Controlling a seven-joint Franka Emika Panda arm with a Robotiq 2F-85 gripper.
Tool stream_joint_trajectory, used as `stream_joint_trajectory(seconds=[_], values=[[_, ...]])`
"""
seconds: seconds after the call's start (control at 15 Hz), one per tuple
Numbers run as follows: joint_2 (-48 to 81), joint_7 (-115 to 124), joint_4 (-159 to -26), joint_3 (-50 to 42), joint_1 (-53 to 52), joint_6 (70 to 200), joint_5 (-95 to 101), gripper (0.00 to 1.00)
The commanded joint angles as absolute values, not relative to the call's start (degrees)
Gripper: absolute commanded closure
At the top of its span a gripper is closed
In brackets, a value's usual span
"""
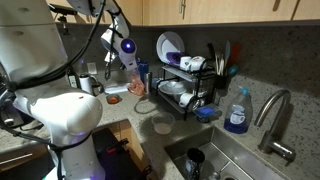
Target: Take the cover off the bowl and put in on the rack
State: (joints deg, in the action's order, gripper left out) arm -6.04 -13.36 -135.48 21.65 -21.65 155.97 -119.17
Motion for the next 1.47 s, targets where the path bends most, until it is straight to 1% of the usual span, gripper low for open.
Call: stream_joint_trajectory(seconds=[0.0, 0.47, 0.8, 1.4], values=[[-8.3, -5.8, -139.4, 22.8, -21.9, 155.4, -111.8, 0.00], [-8.0, 8.0, -145.0, 24.1, -22.2, 158.1, -93.9, 0.00], [-8.4, 20.2, -149.9, 24.3, -21.8, 159.9, -76.7, 0.00], [-11.2, 33.9, -155.7, 22.1, -18.1, 155.7, -47.2, 0.00]])
